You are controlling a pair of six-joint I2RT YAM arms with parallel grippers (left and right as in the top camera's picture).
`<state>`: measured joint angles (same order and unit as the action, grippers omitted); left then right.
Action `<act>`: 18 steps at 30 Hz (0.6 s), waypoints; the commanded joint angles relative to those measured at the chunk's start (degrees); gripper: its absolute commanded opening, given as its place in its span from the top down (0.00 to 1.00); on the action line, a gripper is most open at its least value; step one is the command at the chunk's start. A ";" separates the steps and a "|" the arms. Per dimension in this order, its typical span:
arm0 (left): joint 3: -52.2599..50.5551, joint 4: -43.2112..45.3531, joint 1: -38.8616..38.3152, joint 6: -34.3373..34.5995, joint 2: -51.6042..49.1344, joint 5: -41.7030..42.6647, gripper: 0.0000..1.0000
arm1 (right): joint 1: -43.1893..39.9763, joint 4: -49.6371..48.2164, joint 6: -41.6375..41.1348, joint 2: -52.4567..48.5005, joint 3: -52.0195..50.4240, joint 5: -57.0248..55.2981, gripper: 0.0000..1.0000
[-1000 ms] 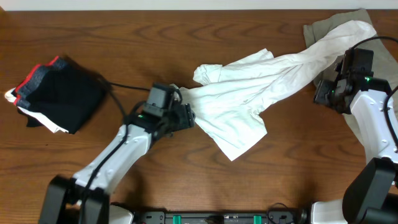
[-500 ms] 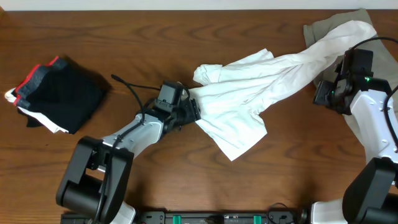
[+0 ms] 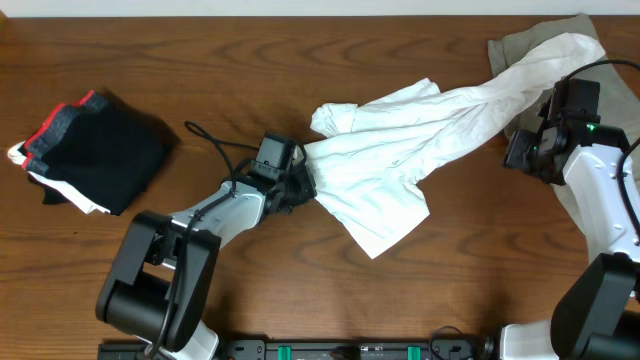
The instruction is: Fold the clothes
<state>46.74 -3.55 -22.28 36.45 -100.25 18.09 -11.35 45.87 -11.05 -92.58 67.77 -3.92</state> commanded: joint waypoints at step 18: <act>-0.57 -27.89 15.15 -9.22 27.19 -4.37 0.94 | -1.86 -0.11 1.49 -0.35 -0.07 -0.76 0.36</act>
<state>46.33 -31.09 -7.86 29.06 -73.17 12.03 -12.69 45.80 -10.20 -92.58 67.77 -4.27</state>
